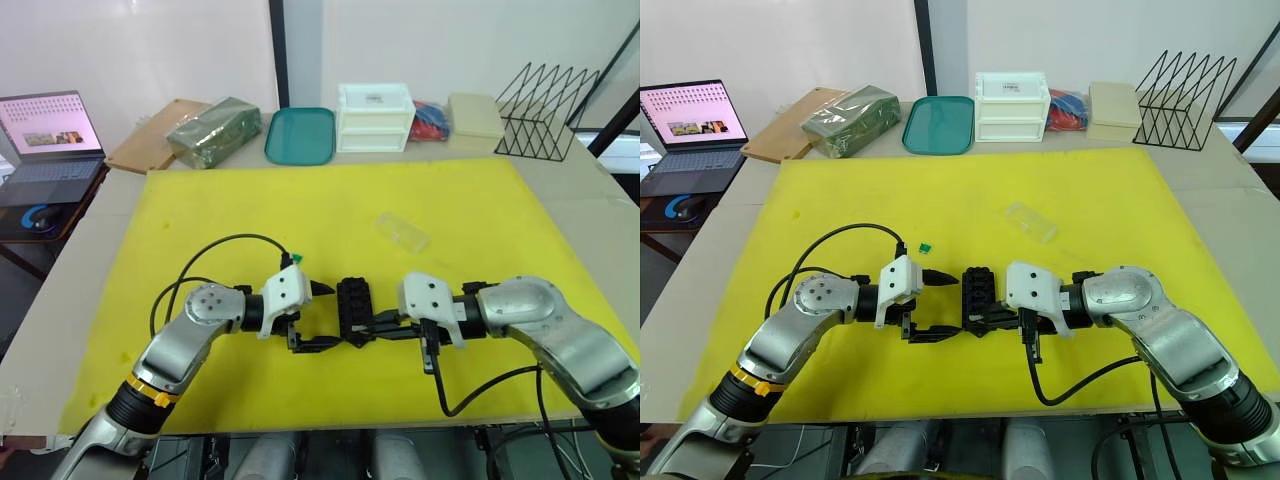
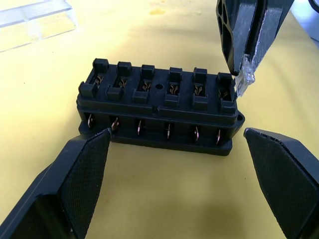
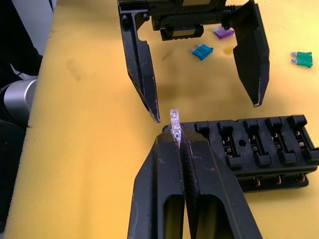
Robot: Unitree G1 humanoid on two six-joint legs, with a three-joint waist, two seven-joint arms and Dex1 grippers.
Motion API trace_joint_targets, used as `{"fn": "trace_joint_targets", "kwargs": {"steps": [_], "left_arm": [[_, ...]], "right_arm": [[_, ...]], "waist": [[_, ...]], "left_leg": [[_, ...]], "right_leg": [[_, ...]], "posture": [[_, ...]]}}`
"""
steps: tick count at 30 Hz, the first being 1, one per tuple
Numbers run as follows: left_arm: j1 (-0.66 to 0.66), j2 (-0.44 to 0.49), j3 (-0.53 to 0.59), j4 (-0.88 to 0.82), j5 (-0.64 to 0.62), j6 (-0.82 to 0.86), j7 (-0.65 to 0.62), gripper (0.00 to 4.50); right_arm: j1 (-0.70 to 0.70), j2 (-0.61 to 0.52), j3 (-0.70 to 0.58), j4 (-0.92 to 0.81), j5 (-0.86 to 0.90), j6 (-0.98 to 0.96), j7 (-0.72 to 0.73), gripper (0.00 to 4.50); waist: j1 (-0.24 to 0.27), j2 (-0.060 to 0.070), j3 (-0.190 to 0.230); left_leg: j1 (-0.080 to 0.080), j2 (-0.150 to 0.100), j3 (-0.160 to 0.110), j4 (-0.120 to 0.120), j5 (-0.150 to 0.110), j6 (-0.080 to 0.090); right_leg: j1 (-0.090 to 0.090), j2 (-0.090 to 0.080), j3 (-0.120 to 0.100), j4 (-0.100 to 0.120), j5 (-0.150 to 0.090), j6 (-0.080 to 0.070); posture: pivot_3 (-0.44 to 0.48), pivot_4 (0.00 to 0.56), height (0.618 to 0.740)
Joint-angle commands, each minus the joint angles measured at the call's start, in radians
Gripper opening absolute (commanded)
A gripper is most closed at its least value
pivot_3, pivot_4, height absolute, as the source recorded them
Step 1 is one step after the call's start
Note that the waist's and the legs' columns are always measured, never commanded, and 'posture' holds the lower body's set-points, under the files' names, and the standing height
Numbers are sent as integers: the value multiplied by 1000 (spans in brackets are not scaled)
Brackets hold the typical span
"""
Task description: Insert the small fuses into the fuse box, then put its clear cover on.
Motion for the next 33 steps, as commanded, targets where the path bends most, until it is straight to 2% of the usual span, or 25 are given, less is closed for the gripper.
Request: {"fn": "trace_joint_targets", "kwargs": {"steps": [1, 10, 17, 33], "left_arm": [[-13, -1, -2, -12, 2, -18, 0, 4487], [-8, -3, -3, -20, 4, -15, -1, 4487], [-4, -2, -5, -24, 5, -12, -1, 4487], [0, -5, -11, -31, 3, -10, 9, 4487]], "right_arm": [[5, -1, 4, -9, -21, -26, -4, 0], [8, -1, 16, 21, -65, -67, -4, 0], [-32, -14, -20, -18, -13, -14, 13, 0], [-33, -33, 39, 5, -94, -38, 22, 0]], "waist": [[0, 0, 0], [0, 0, 0], [0, 0, 0], [0, 0, 0]], "left_leg": [[0, 0, 0, 0, 0, 0], [0, 0, 0, 0, 0, 0], [0, 0, 0, 0, 0, 0], [0, 0, 0, 0, 0, 0]], "right_leg": [[0, 0, 0, 0, 0, 0], [0, 0, 0, 0, 0, 0], [0, 0, 0, 0, 0, 0], [0, 0, 0, 0, 0, 0]], "posture": [[0, 150, 740], [0, 150, 740], [0, 150, 740], [0, 150, 740]]}}
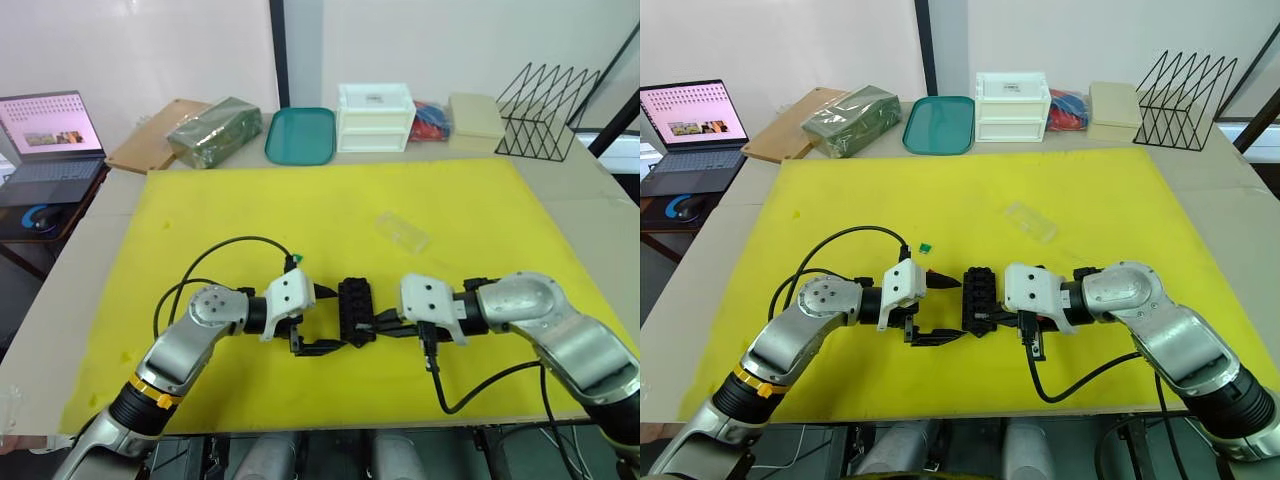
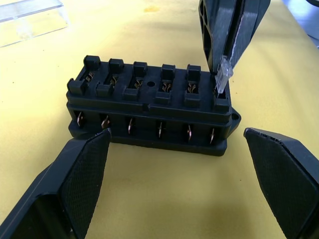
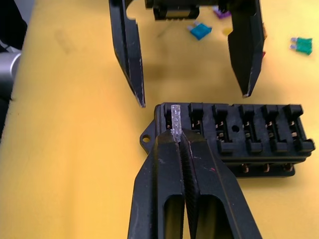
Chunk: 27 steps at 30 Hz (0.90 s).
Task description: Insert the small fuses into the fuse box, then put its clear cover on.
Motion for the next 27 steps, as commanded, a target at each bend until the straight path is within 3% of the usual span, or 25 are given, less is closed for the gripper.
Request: {"fn": "trace_joint_targets", "kwargs": {"steps": [1, 27], "left_arm": [[-3, 1, 8, -31, -6, -9, 6, 4487], [-3, -4, 0, -29, -3, -14, 13, 4487]], "right_arm": [[-4, 0, 2, -7, -13, -12, 2, 0], [-43, -11, -4, -22, 32, 26, 21, 0]], "waist": [[0, 0, 0], [0, 0, 0]], "left_leg": [[0, 0, 0, 0, 0, 0], [0, 0, 0, 0, 0, 0]], "right_leg": [[0, 0, 0, 0, 0, 0], [0, 0, 0, 0, 0, 0]], "posture": [[0, 150, 740], [0, 150, 740]]}}
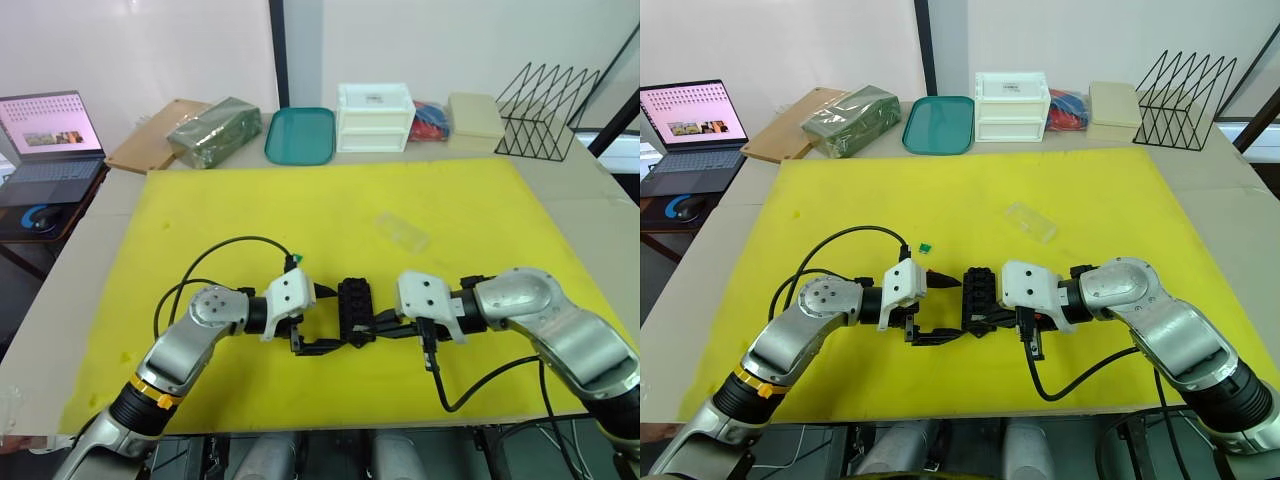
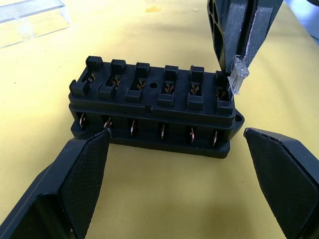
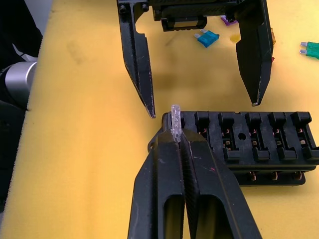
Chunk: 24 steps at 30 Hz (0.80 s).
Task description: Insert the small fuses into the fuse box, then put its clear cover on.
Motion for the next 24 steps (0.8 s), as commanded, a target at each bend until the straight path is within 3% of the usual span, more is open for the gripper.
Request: {"fn": "trace_joint_targets", "kwargs": {"steps": [1, 24], "left_arm": [[-2, -2, 1, -30, -3, -14, 2, 4487], [12, -4, -6, -20, 6, -36, 7, 4487]], "right_arm": [[-2, -10, -5, -15, -21, -29, 3, 0], [-17, -6, 36, 7, -93, -51, 11, 0]], "waist": [[0, 0, 0], [0, 0, 0]], "left_leg": [[0, 0, 0, 0, 0, 0], [0, 0, 0, 0, 0, 0]], "right_leg": [[0, 0, 0, 0, 0, 0], [0, 0, 0, 0, 0, 0]], "posture": [[0, 150, 740], [0, 150, 740]]}}
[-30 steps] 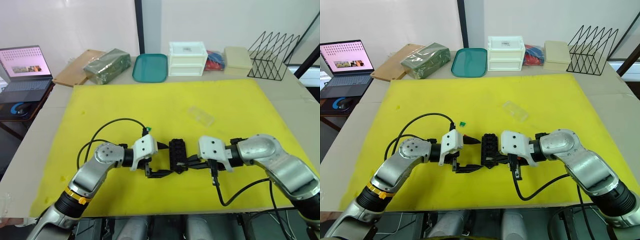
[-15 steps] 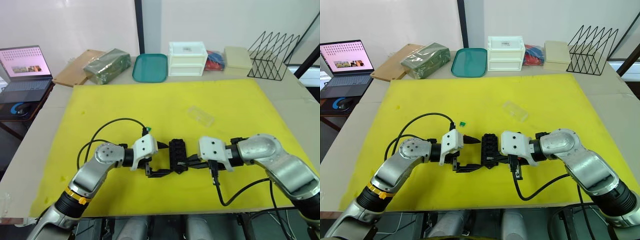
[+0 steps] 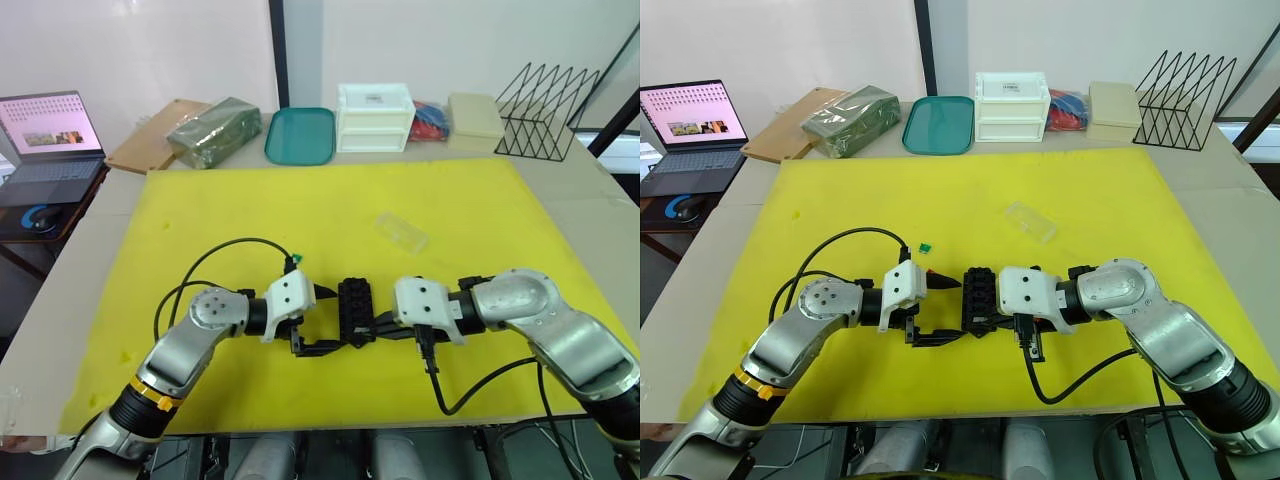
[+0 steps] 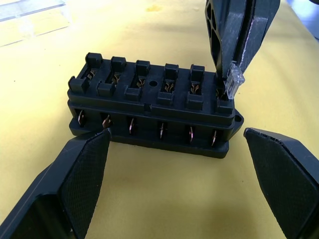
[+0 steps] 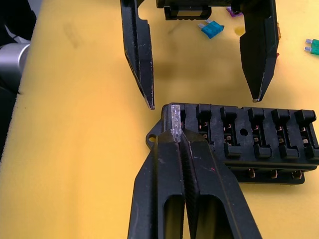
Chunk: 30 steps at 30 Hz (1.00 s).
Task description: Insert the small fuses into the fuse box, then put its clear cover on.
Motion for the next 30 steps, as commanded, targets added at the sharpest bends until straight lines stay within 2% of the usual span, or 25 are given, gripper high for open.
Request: {"fn": "trace_joint_targets", "kwargs": {"steps": [1, 30], "left_arm": [[1, -3, -2, -19, 3, -24, 1, 4487], [10, -1, -8, -7, 10, -47, -1, 4487]], "right_arm": [[-18, -3, 3, 3, -15, -3, 4, 0], [-65, -12, -21, -22, 26, 100, 1, 0]], "waist": [[0, 0, 0], [0, 0, 0]], "left_leg": [[0, 0, 0, 0, 0, 0], [0, 0, 0, 0, 0, 0]], "right_leg": [[0, 0, 0, 0, 0, 0], [0, 0, 0, 0, 0, 0]], "posture": [[0, 150, 740], [0, 150, 740]]}}
